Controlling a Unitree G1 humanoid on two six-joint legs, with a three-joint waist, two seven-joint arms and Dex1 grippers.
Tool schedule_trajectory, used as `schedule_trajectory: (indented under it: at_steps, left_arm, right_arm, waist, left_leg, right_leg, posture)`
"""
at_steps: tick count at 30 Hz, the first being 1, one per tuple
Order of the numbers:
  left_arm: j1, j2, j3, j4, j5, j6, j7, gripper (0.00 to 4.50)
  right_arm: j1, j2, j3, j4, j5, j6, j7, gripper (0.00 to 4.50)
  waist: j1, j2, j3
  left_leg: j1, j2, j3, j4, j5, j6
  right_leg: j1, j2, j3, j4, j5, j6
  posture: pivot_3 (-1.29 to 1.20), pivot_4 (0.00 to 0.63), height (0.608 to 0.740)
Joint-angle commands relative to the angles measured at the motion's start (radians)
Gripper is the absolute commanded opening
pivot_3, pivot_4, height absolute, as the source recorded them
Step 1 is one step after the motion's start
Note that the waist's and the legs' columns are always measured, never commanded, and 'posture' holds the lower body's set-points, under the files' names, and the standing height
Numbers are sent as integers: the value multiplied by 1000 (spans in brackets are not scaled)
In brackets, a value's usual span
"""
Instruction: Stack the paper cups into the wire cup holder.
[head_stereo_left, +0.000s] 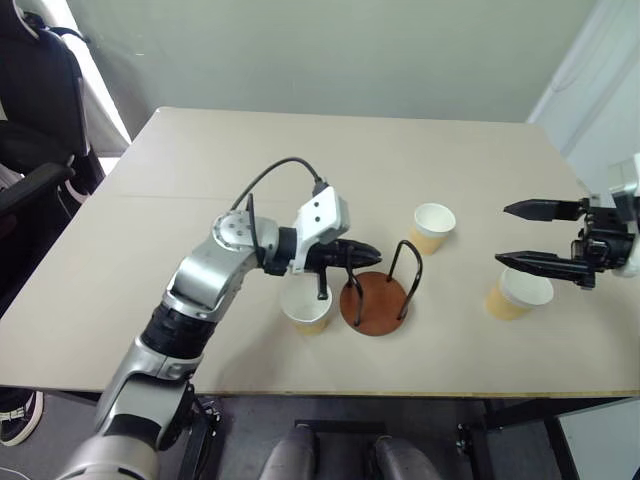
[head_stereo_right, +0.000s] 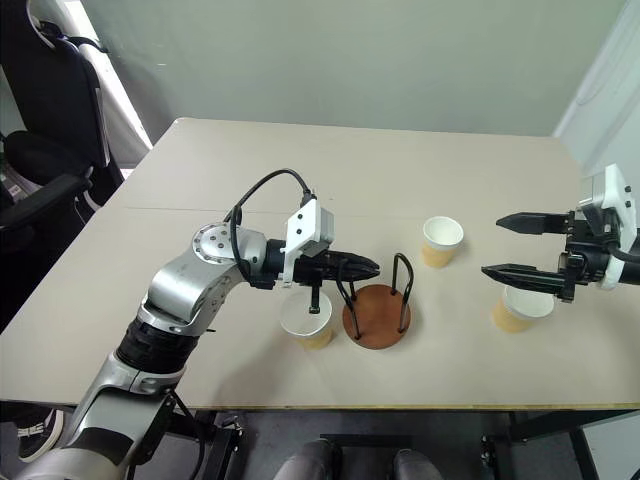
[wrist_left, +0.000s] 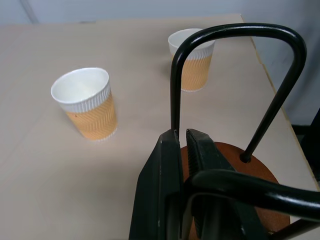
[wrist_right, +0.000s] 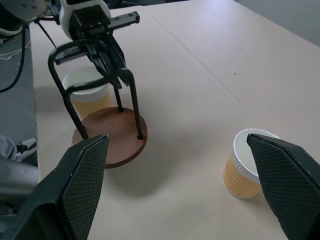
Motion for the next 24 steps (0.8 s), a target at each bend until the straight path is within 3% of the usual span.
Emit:
schedule_trajectory:
  at_steps: [1,4,14,24]
  left_arm:
    - [0,-3,-1,-33,1,-24,-14,32]
    - [0,-4,-8,-23,-4,-31,-29,770]
    - [8,0,-44,6,58,-88,-47,4349]
    - [-13,70,-12,17,93,-133,-75,4349]
  right_arm:
    - [6,-25,-59,-38,28,4,-5,4500]
    - [7,-25,-58,-37,28,4,-7,4500]
    - [-7,-21,-40,-23,20,-3,-13,4500]
    - [-1,-24,-45,-26,21,-4,-10,4500]
  waist:
    - [0,0,0]
    - [-1,0,0]
    - [0,0,0]
    - [0,0,0]
  left_leg:
    - [0,0,0,0,0,0]
    - [0,0,0,0,0,0]
    - [0,0,0,0,-1,2]
    - [0,0,0,0,-2,2]
  right_leg:
    - [0,0,0,0,0,0]
    - [0,0,0,0,0,0]
    - [0,0,0,0,0,0]
    - [0,0,0,0,1,0]
  posture:
    - [0,150,740]
    - [0,150,740]
    - [0,150,740]
    - [0,150,740]
